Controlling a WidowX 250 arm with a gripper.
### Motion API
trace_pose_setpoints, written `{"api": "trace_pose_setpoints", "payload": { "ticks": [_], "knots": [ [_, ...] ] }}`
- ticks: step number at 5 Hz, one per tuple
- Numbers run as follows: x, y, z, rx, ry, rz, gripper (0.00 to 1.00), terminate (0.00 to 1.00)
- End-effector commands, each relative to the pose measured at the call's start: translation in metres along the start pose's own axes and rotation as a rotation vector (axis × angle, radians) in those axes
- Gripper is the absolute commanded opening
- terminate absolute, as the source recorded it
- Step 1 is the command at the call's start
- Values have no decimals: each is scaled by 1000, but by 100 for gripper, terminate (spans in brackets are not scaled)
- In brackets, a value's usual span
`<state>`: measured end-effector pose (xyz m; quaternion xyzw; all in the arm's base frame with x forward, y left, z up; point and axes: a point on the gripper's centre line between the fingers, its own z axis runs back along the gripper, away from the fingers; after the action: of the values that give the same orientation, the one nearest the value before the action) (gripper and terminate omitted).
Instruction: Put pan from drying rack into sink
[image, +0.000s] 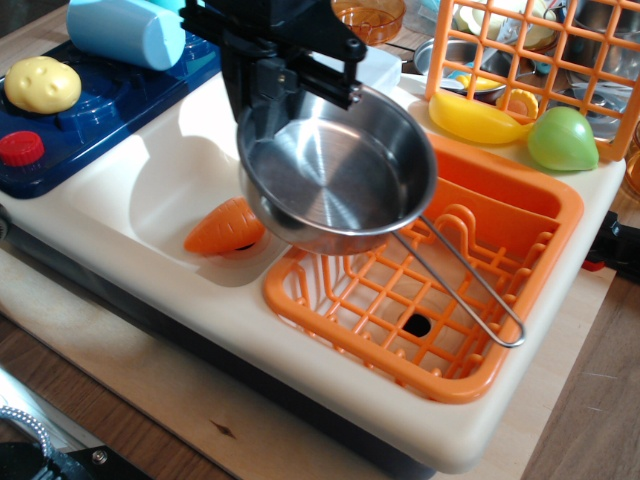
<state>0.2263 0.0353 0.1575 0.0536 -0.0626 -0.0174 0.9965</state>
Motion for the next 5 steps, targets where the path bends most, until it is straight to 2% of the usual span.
{"api": "trace_pose_setpoints", "payload": {
  "ticks": [1,2,3,5],
  "knots": [
    [2,55,1,-7,-67,-67,0,0],
    [-2,81,-6,11,-120,-115,0,0],
    [-5,88,-16,44,-228,-174,100,0],
    [-5,88,-16,44,-228,-174,100,0]
  ]
}}
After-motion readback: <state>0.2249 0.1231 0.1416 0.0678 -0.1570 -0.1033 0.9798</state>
